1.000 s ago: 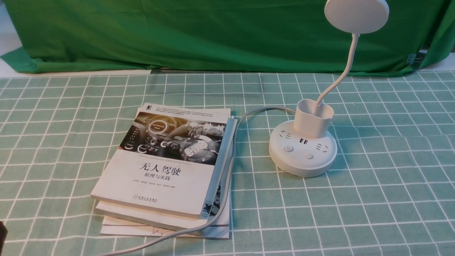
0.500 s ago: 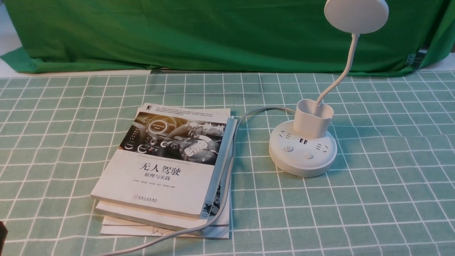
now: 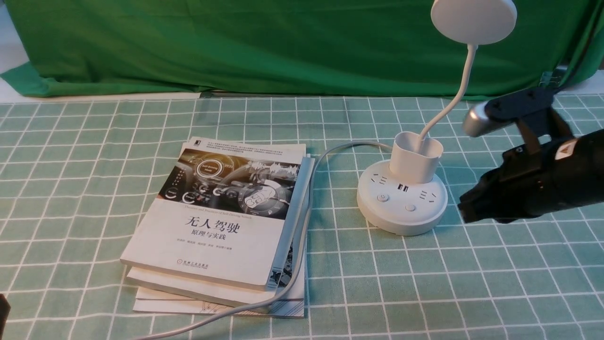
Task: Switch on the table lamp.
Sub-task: 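Press the button on the base of the white desk lamp with the right gripper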
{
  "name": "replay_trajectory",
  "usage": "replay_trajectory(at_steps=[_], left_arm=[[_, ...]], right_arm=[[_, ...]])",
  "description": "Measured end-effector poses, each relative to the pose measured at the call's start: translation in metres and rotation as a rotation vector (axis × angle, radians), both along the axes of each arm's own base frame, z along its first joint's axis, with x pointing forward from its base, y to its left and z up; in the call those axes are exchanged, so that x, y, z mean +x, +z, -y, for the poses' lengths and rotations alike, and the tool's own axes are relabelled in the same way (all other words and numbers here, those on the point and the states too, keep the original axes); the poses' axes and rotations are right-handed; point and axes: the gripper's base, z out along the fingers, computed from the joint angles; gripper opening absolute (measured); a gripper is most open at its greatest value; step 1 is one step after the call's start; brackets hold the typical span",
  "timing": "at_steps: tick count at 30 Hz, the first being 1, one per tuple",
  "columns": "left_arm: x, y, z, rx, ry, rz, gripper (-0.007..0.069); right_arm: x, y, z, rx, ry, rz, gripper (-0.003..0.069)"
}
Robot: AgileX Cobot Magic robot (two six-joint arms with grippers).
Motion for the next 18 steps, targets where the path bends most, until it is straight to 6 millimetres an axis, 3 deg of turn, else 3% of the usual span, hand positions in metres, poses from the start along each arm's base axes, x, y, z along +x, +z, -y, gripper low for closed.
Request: replay_trajectory(at_steps=[11,18], left_arm=[[0.0,0.0,0.0,0.0,0.0,0.0,0.0021],[0.0,0.0,0.0,0.003,0.0,0.0,0.0021]], right_arm=[[0.032,-0.046,-0.011,0.016,-0.083,0.015,0.0029],[0.039,-0.059,-0.022,0.02,-0.09,0.055,0.003]])
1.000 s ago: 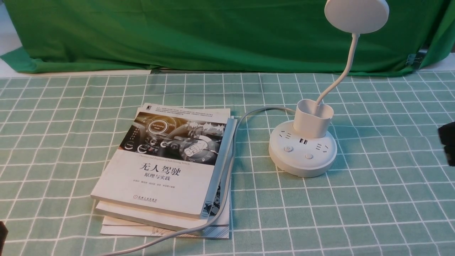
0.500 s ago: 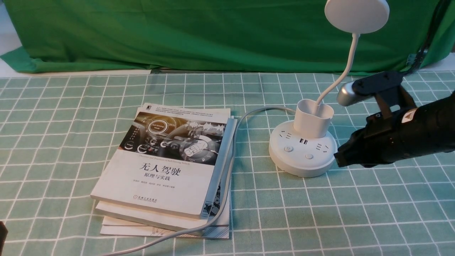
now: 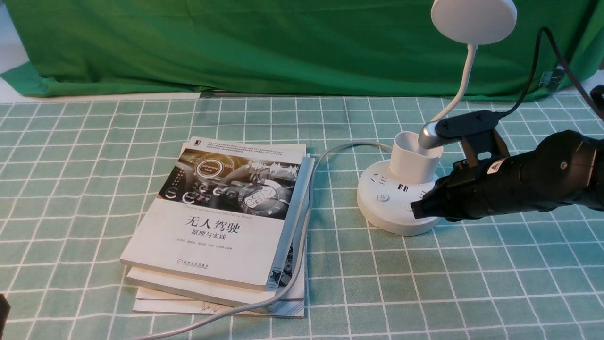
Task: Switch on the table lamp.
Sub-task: 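Press the button on the base of the white desk lamp with the right gripper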
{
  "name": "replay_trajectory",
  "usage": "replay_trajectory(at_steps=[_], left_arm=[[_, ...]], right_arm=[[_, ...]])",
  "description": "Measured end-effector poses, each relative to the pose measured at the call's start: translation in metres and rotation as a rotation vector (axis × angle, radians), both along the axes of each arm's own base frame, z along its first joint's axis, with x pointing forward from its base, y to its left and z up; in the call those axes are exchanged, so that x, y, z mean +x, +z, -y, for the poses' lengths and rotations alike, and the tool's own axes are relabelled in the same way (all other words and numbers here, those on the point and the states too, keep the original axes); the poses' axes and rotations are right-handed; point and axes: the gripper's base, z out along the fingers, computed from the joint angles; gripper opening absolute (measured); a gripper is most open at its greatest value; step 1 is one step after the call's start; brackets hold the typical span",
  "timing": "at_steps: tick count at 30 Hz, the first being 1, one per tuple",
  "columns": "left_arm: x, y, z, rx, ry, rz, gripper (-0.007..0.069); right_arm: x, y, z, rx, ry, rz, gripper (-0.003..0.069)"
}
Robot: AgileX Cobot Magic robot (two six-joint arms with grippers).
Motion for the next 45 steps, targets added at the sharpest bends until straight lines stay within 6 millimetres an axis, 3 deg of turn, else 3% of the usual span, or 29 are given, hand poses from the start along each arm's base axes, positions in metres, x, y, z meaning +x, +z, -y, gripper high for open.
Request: replay_trajectory(at_steps=[12,45], left_arm=[[0.0,0.0,0.0,0.014,0.001,0.0,0.0021],[0.0,0.0,0.0,0.015,0.001,0.001,0.0021]], right_arm=[[0.019,-0.016,-0.009,-0.007,-0.007,0.002,0.003],[0.025,-0.029,-0.019,-0.011,0.002,-0.013,0.003]])
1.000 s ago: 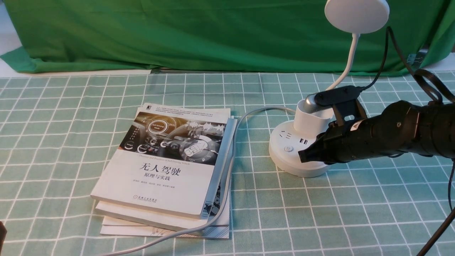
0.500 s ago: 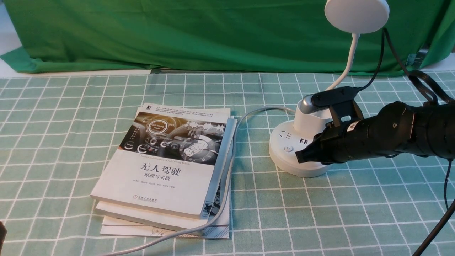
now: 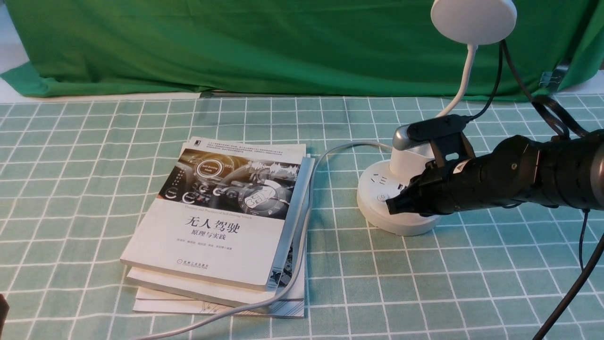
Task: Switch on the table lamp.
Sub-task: 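Press the button on the base of the white desk lamp with the right gripper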
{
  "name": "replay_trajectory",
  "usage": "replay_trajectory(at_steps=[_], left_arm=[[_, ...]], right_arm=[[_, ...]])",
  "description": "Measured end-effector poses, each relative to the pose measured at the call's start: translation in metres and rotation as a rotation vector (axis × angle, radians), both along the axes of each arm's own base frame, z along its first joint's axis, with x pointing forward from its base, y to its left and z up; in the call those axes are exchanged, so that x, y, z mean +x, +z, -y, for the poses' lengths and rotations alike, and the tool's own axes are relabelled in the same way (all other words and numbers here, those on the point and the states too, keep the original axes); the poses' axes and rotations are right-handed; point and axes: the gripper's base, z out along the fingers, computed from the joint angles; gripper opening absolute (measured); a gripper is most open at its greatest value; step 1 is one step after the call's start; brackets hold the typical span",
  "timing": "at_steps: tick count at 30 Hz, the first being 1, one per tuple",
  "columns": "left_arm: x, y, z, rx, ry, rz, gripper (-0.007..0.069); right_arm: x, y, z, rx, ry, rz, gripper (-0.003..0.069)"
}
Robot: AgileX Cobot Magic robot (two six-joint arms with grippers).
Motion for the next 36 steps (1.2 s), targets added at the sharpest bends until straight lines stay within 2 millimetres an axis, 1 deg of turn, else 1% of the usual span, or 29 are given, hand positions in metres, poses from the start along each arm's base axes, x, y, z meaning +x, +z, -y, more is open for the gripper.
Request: replay_trajectory(at_steps=[8,12,16,23,30,36], left_arm=[[0.0,0.0,0.0,0.0,0.0,0.0,0.0021],[0.0,0.0,0.0,0.0,0.0,0.0,0.0021],[0.0,0.0,0.0,0.0,0.0,0.0,0.0021],[0.0,0.0,0.0,0.0,0.0,0.0,0.0021],[0.0,0.0,0.0,0.0,0.0,0.0,0.0021],[0.0,0.0,0.0,0.0,0.0,0.0,0.0021]], right_arm=[[-0.001,0.002,0.0,0.002,0.001,0.002,0.003],[-0.008,0.012,0.002,-0.006,0.03,-0.007,0.003],[-0.01,0.02,0.003,-0.014,0.048,0.013,0.003],[-0.01,0.019,0.003,-0.023,0.054,0.013,0.003],[-0.009,0.011,0.003,-0.034,0.056,-0.007,0.003],[-0.009,0.011,0.003,-0.035,0.056,-0.007,0.003]])
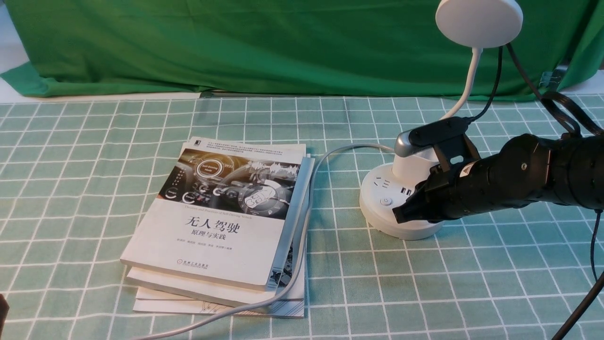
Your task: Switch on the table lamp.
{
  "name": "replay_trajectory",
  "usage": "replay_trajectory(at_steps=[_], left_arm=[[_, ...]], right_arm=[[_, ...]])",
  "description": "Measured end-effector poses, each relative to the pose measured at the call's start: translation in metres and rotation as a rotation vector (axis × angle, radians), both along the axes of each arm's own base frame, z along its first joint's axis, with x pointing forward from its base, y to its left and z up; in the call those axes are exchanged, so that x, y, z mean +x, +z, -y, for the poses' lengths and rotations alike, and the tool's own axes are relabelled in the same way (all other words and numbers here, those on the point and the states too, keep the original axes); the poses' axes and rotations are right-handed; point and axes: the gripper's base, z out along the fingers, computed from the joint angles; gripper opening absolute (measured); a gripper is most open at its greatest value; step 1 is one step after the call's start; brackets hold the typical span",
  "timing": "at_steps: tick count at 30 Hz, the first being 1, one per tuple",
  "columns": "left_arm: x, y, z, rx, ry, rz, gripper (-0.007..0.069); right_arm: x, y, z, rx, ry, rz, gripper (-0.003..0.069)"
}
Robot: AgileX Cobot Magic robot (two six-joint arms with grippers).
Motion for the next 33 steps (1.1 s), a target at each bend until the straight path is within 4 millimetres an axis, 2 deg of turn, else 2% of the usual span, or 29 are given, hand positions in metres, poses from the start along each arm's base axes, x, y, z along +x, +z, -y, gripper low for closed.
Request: replay_trajectory(at_steps=[11,18,24,26,29,30,31,33], left_arm=[[0.0,0.0,0.0,0.0,0.0,0.0,0.0021],[0.0,0.0,0.0,0.0,0.0,0.0,0.0021],[0.0,0.0,0.0,0.0,0.0,0.0,0.0021],[0.0,0.0,0.0,0.0,0.0,0.0,0.0021],[0.0,0.0,0.0,0.0,0.0,0.0,0.0021],[0.0,0.0,0.0,0.0,0.0,0.0,0.0021],[0.0,0.0,0.0,0.0,0.0,0.0,0.0021],[0.0,0.0,0.0,0.0,0.0,0.0,0.0021]], right_arm=[[0.0,-0.002,0.0,-0.015,0.011,-0.006,0.003],[0.006,-0.01,-0.002,-0.011,-0.005,-0.014,0.0034],[0.004,-0.002,-0.001,-0.003,-0.004,-0.006,0.0038],[-0.006,0.01,0.002,0.003,0.007,-0.027,0.0038],[-0.016,0.048,0.011,0.048,-0.01,0.05,0.0038],[-0.017,0.051,0.012,0.051,-0.012,0.057,0.0038],[-0.028,0.079,0.021,0.086,-0.031,0.137,0.0038],[-0.037,0.091,0.027,0.099,-0.04,0.178,0.0038]])
